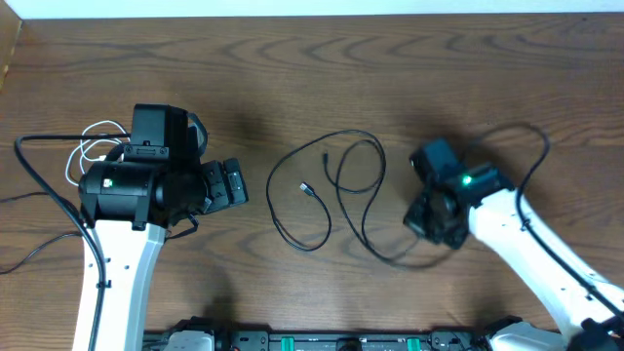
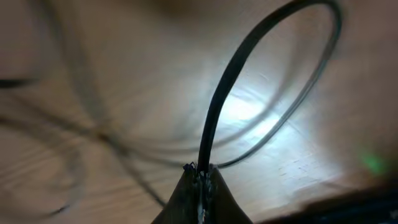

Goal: Untangle cables
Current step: 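Lift the black cable with the right gripper toward the upper right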

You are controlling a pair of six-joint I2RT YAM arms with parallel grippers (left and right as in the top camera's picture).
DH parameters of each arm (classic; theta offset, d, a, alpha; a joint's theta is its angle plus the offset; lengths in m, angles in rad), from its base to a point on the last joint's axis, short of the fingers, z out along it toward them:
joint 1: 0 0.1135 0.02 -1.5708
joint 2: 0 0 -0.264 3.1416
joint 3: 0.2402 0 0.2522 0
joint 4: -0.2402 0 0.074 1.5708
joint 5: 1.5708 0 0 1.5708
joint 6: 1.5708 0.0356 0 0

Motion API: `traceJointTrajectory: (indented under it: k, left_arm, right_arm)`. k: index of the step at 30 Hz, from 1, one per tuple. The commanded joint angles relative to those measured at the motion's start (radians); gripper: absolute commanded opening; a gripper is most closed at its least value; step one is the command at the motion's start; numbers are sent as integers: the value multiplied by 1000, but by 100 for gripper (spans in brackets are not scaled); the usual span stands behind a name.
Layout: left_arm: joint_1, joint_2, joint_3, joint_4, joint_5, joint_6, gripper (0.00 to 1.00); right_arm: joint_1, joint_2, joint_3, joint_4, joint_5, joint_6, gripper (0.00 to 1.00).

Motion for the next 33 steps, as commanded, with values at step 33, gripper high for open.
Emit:
traceJointTrajectory:
  k: [33]
  left_arm:
    - [0,2,-4,-5,-9,-5,95]
  right_arm:
    - [9,7,840,-35,183,-465,1]
